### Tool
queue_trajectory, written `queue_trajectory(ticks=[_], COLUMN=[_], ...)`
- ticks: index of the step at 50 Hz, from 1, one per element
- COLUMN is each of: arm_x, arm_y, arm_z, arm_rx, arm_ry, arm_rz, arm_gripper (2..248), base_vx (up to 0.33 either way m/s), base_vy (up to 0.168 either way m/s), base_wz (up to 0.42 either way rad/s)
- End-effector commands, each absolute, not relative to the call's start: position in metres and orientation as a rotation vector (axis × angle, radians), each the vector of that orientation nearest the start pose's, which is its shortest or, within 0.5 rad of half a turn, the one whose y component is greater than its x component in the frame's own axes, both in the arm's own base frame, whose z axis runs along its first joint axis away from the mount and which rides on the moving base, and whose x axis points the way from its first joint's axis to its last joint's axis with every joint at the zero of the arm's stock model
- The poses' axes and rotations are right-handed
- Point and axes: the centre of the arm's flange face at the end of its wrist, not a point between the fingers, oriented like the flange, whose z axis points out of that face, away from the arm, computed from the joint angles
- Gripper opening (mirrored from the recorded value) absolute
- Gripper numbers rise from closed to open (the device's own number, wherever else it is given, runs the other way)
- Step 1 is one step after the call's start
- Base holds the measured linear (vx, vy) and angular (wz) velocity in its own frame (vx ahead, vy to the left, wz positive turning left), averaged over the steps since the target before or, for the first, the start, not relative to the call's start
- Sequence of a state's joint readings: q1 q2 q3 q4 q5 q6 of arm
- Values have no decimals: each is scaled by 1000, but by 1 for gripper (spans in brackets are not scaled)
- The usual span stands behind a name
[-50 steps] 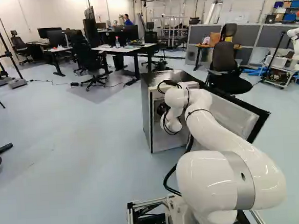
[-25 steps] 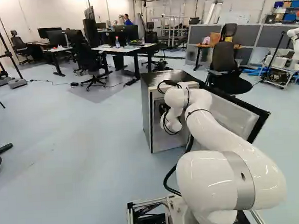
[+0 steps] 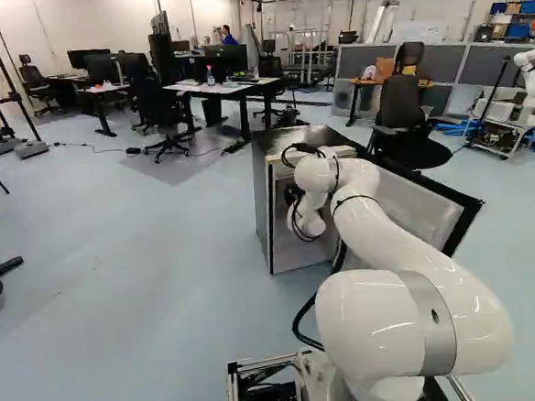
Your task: Grab a drink from the fridge
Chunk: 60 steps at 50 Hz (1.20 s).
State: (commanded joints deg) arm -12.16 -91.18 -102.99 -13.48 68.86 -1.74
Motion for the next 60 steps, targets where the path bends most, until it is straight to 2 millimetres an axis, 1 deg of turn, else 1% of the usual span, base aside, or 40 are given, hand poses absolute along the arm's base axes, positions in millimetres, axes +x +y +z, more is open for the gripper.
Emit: queue_trajectory(ticks=[13, 26, 33, 60], arm_x=[691, 683, 678, 646], arm_y=[-130, -130, -130, -126], arm_z=[-42, -23, -20, -7], arm_rx=[-2449, -2465, -2476, -2530], arm_ry=[-103, -96, -92, -74], arm_rz=[-2032, -2009, -1994, -1909], arm_gripper=[91, 91, 91, 91], base_vx=[0, 0, 0, 0], base_vy=[0, 0, 0, 0], base_wz=[0, 0, 0, 0])
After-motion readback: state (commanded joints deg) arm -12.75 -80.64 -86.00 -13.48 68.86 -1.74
